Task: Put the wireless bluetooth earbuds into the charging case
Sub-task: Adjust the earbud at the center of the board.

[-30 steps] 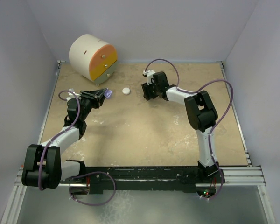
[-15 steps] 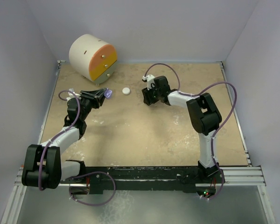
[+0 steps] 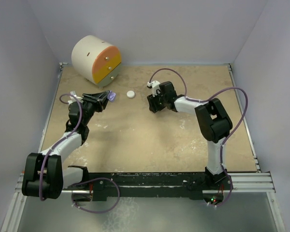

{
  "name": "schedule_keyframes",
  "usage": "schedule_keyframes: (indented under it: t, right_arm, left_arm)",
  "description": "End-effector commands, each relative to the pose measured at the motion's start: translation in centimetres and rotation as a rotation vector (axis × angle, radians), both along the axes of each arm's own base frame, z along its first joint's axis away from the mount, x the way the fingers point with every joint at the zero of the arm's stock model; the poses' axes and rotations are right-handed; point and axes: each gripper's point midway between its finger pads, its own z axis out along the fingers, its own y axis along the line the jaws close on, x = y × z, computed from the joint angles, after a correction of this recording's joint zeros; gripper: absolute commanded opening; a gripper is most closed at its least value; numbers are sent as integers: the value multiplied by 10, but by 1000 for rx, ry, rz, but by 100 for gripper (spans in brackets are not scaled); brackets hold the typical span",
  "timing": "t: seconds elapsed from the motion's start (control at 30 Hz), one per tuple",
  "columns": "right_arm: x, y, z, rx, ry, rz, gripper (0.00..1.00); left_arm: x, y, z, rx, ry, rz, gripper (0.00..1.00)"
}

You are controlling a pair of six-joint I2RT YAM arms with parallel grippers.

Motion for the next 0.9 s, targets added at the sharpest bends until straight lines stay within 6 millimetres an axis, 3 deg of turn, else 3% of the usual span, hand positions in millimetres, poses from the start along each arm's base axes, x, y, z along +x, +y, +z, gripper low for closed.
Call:
schedule_keyframes:
  t: [0.0,0.63,0.87]
  right_arm:
    - [-30,-23,-25,-84,124,-63,52]
    - [-16,-52,-14,-116,94,-234,54]
    - [-8,-52,-13,-97,87,-243,55]
  left_arm:
    - [-2,4,17,6,-56,14,0]
    - [-3,5,11,5,-46,15,0]
    - [-2,4,10,3,-47,13,0]
